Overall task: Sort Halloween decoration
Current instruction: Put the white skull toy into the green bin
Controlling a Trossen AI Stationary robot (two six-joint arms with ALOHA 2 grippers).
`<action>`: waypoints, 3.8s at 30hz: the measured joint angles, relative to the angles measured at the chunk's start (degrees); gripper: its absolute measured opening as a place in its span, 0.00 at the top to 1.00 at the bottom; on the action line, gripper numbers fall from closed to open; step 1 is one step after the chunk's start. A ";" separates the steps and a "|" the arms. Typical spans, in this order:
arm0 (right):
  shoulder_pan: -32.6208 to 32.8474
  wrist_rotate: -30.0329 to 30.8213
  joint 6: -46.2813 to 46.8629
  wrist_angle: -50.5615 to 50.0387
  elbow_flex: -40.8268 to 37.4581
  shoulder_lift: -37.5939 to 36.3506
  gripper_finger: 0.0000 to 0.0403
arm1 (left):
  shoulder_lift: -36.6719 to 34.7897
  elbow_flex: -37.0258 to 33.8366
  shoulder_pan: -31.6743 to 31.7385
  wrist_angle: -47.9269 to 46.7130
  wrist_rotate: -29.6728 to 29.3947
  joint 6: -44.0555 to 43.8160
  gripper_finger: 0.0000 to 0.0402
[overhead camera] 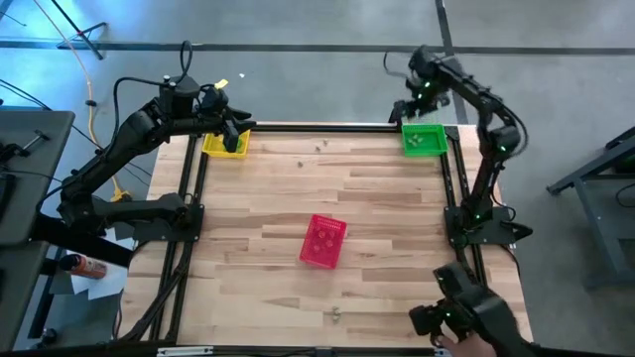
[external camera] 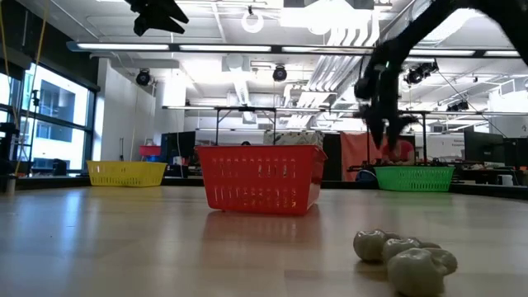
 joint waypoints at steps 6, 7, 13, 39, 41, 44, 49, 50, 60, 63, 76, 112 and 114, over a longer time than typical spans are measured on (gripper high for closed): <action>2.07 -18.25 -2.62 11.94 -0.21 -13.30 0.53 | 0.01 0.00 0.00 0.07 -0.02 1.23 0.63; 2.97 -20.92 -2.43 14.23 -0.61 -15.52 0.53 | 0.08 0.00 0.00 0.07 -0.02 1.31 0.63; 12.19 -25.00 -2.56 21.28 -5.12 -27.16 0.53 | 0.81 0.00 0.00 0.08 0.00 1.29 0.63; 61.11 -22.23 -1.46 34.02 -15.66 -32.47 0.53 | 4.49 0.00 -0.05 -0.02 10.14 -16.12 0.63; 67.91 -17.04 -1.99 31.65 -15.66 -31.32 0.53 | 4.05 0.00 -0.30 0.00 12.50 -16.09 0.63; 77.57 -8.62 -1.12 29.14 -15.66 -28.59 0.53 | 3.59 0.00 -1.32 -0.16 13.72 -14.70 0.63; 90.41 -1.00 7.65 31.39 -15.64 -21.79 0.53 | 2.84 0.00 -3.34 -1.93 13.84 -10.70 0.63; 92.38 -0.28 9.99 31.58 -15.64 -20.07 0.53 | 2.76 0.00 -3.78 -2.51 13.86 -10.01 0.63; 101.65 -0.11 14.41 29.18 -3.47 -0.47 0.53 | 2.75 0.00 -9.34 -5.73 13.22 -7.63 0.63; 101.70 -0.11 10.45 26.22 1.71 4.61 0.53 | 2.75 0.00 -10.81 -5.64 12.66 -7.56 0.63; 101.66 -0.70 6.49 25.87 4.84 14.64 0.53 | 2.75 0.00 -14.69 -5.62 5.56 -7.09 0.63; 100.85 -0.14 2.60 28.22 4.73 18.97 0.53 | 2.75 0.00 -14.69 -5.62 2.58 -7.28 0.63; 100.75 -0.14 2.50 28.33 4.73 18.97 0.53 | 2.75 0.00 -14.69 -5.62 2.58 -7.26 0.63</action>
